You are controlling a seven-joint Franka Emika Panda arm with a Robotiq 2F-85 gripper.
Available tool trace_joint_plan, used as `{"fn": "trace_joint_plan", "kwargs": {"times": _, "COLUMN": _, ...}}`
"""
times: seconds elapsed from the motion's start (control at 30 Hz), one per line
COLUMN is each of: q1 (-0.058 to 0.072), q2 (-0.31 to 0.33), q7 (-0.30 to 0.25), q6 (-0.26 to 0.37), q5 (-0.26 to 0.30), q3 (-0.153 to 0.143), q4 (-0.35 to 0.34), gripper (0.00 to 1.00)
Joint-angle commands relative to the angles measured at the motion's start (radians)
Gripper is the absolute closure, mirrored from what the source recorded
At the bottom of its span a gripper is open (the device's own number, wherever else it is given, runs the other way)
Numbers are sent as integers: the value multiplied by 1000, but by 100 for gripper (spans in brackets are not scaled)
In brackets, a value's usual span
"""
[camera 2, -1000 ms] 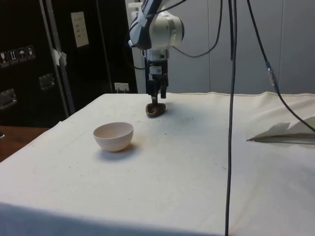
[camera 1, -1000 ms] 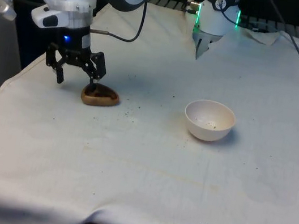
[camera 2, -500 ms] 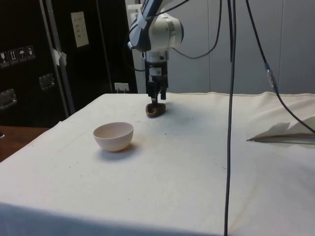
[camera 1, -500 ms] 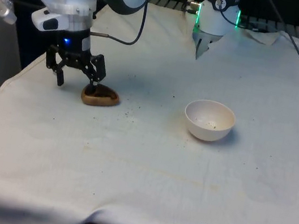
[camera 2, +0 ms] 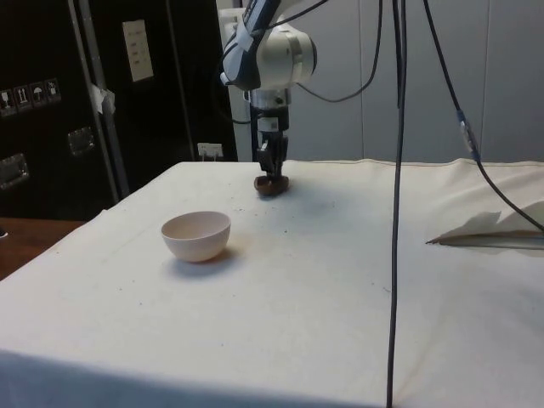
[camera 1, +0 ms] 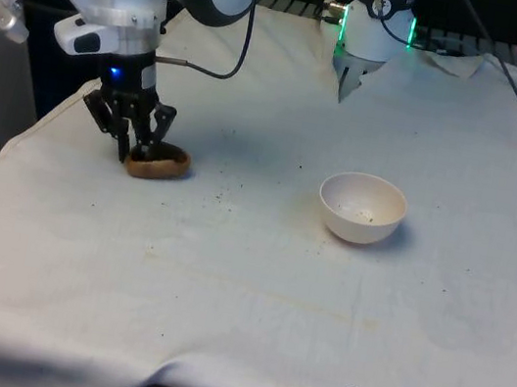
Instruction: Pour the coffee beans from the cup into the bowl.
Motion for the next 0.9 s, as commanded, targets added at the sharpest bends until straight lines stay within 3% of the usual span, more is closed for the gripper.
{"fn": "trace_joint_plan", "kwargs": {"times": 0.0, "q1": -3, "q2": 5, "q7": -2, "q6": 2, "q5": 4, "q3": 3, "q4": 4, "gripper": 83}}
{"fn": "trace_joint_plan", "kwargs": {"times": 0.1, "q1": -2, "q2": 4, "q7": -3, "q6": 1, "q5": 5, "q3": 1, "q4": 5, "gripper": 98}}
{"fn": "trace_joint_plan", "kwargs": {"times": 0.5, "q1": 1, "q2": -7, "q7": -1, "q6": -13, "q5": 0, "q3": -5, "q4": 2, "gripper": 99}}
{"fn": "trace_joint_plan", "kwargs": {"times": 0.77, "q1": 27, "q2": -40, "q7": 24, "q6": -20, "q5": -9, "q3": -16, "q4": -17, "gripper": 99}}
{"fn": "trace_joint_plan", "kwargs": {"times": 0.8, "q1": 15, "q2": -24, "q7": 14, "q6": -18, "q5": -1, "q3": -6, "q4": -1, "gripper": 99}}
{"fn": "trace_joint_plan", "kwargs": {"times": 0.83, "q1": 30, "q2": -48, "q7": 28, "q6": -22, "q5": -10, "q3": -17, "q4": -21, "gripper": 99}}
{"fn": "trace_joint_plan", "kwargs": {"times": 0.87, "q1": 34, "q2": -55, "q7": 33, "q6": -24, "q5": -12, "q3": -18, "q4": -25, "gripper": 99}}
